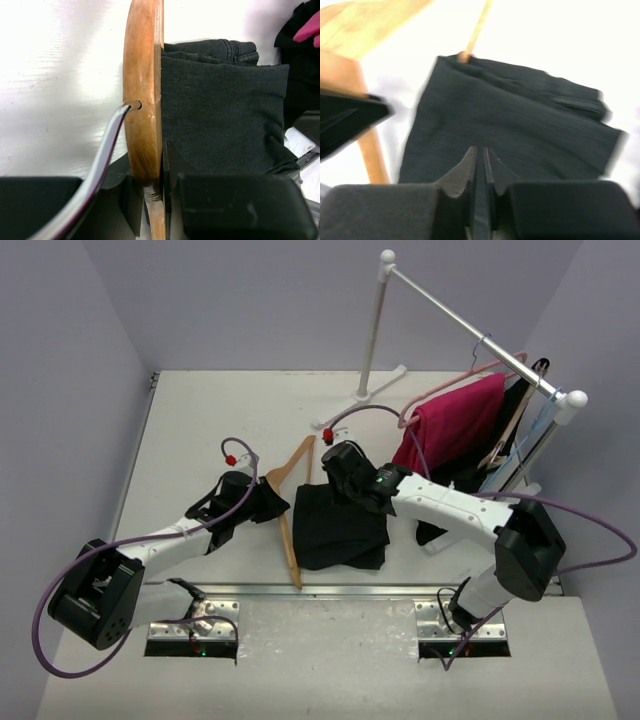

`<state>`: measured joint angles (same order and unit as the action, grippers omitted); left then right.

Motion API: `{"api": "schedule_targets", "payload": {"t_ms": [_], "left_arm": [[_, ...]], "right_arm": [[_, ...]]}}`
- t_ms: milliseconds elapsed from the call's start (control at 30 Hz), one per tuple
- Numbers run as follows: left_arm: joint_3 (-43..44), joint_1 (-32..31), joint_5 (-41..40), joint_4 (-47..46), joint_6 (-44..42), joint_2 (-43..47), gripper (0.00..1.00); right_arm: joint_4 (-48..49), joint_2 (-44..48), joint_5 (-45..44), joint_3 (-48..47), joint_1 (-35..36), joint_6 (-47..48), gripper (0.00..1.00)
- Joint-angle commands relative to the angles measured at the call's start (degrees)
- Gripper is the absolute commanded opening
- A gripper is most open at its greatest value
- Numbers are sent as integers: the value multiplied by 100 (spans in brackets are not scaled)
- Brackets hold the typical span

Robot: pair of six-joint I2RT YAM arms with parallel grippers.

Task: Place the trousers on the hanger
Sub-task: Place the trousers on the hanger, then place the hanger at the clothesline.

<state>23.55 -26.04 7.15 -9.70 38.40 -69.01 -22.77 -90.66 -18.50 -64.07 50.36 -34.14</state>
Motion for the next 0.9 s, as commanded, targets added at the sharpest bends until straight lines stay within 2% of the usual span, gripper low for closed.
{"api": "schedule_targets", "payload": {"t_ms": [0, 133, 233, 333, 433, 467, 500, 567, 667, 800, 867], "left_arm": [[-161, -32, 47, 1027, -467, -52, 0], [-44, -32, -84, 1340, -535, 36, 0], [-35, -39, -118, 1366, -502, 152, 0], [-7, -32, -126, 1339, -492, 230, 0], [29, -32, -116, 1350, -510, 230, 0], [33, -32, -104, 1356, -524, 233, 0], [23, -32, -83, 1350, -556, 249, 0], [-5, -32, -59, 1333, -608, 264, 0], [-50, -32, 1, 1275, -647, 274, 0], [-82, -32, 67, 1155, -649, 218, 0], [-94, -32, 114, 1083, -649, 104, 0]], "right_arm": [[-582, 330, -295, 894, -229, -77, 7], [-553, 1275, 195, 2076, -220, -574, 2], [-650, 1792, 119, 2803, -220, -921, 0], [-442, 1684, 496, 3233, -218, -853, 0], [-668, 1455, 535, 3021, -166, -818, 0], [-694, 1510, 483, 2958, -128, -786, 2], [-657, 1759, 462, 2857, -106, -701, 13], [-687, 2135, 330, 2622, -89, -580, 25], [-640, 2382, 142, 2159, -97, -293, 32], [-106, 1905, 329, 1703, -88, 50, 54], [216, 1434, 698, 1488, -88, 92, 59]]}}
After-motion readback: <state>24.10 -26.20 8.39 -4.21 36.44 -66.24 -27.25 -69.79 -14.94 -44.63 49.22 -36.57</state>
